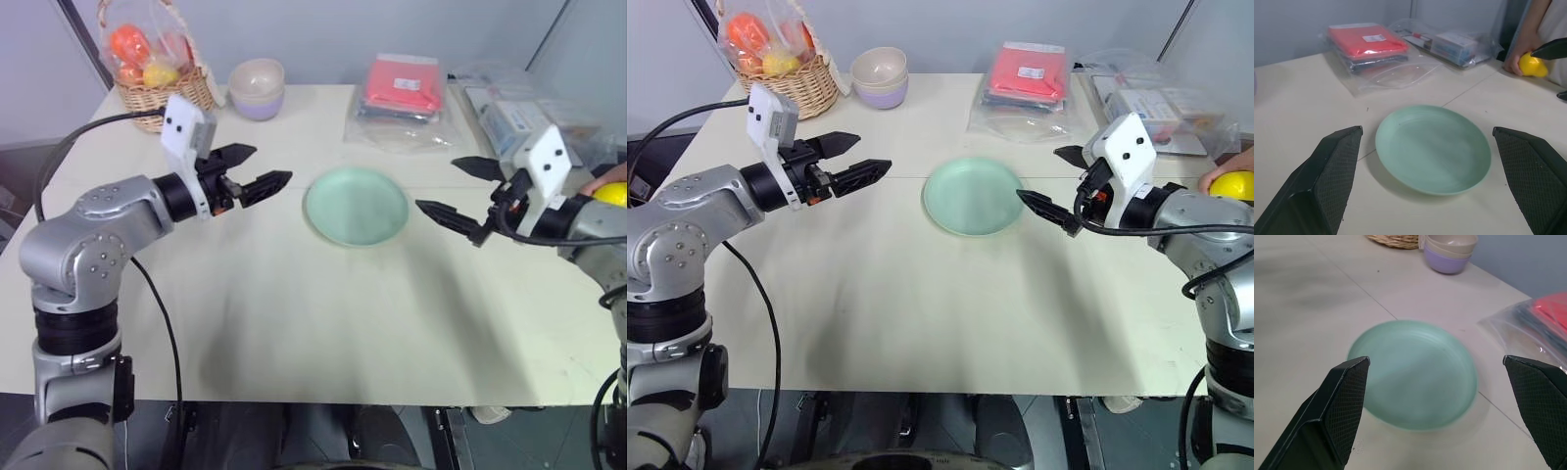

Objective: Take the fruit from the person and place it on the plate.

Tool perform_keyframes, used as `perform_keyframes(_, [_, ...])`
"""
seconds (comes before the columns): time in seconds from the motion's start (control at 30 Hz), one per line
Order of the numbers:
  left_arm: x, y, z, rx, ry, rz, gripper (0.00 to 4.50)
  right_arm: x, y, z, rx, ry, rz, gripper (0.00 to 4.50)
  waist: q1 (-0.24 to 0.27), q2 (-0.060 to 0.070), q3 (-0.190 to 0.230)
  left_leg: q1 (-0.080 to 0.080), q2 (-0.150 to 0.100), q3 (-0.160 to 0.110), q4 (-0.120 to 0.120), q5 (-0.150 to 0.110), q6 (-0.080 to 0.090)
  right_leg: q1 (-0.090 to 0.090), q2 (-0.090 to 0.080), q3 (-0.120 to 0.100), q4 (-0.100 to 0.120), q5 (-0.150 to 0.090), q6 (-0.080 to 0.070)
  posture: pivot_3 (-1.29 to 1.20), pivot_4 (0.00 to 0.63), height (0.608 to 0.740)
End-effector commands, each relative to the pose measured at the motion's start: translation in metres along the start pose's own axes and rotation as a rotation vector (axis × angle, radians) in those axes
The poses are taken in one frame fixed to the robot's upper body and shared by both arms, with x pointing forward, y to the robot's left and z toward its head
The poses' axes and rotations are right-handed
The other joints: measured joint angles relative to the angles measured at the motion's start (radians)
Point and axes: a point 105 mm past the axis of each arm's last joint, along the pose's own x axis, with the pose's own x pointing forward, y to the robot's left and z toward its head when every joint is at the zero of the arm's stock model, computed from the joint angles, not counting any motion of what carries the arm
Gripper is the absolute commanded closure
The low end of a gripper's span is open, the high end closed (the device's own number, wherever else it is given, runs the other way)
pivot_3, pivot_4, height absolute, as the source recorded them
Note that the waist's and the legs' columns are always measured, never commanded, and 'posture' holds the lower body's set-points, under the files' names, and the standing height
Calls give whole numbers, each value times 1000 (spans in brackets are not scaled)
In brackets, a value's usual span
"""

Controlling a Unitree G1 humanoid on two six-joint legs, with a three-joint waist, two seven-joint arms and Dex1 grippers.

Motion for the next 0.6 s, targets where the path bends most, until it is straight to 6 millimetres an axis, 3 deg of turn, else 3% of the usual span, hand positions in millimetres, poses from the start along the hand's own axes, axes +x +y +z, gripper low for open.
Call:
perform_keyframes(0.03, [-2, -5, 10, 40, -26, -12, 45, -8, -1, 16, -50, -43, -17, 0, 0, 0, 0, 0, 0, 0, 0, 0, 0, 0, 0, 0, 0, 0, 0, 0, 150, 740])
perform_keyframes(0.6, [-2, -6, 10, 36, -24, -21, 45, -9, 0, 15, -46, -39, -14, 0, 0, 0, 0, 0, 0, 0, 0, 0, 0, 0, 0, 0, 0, 0, 0, 0, 150, 740])
